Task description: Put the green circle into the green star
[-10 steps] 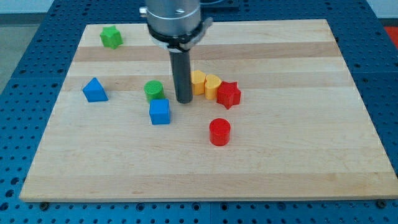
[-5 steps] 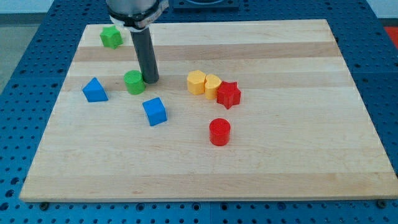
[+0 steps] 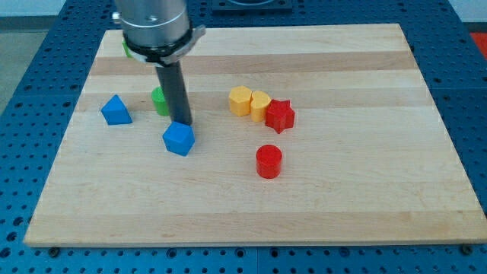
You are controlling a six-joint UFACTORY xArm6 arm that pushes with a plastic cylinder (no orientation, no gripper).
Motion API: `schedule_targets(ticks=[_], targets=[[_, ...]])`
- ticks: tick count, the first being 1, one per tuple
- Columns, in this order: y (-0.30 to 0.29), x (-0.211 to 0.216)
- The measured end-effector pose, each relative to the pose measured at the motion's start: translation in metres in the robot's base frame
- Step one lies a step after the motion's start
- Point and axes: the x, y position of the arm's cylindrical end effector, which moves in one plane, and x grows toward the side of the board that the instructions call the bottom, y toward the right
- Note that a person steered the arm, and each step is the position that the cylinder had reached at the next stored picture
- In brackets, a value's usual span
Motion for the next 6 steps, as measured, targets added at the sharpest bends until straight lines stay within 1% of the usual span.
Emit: schedule_targets(ticks=[1, 3, 4, 5, 6], targets=[[-0.015, -0.003], [-0.015, -0.103], [-0.018, -0.143], [-0.023, -0.141], [0.003, -0.113]])
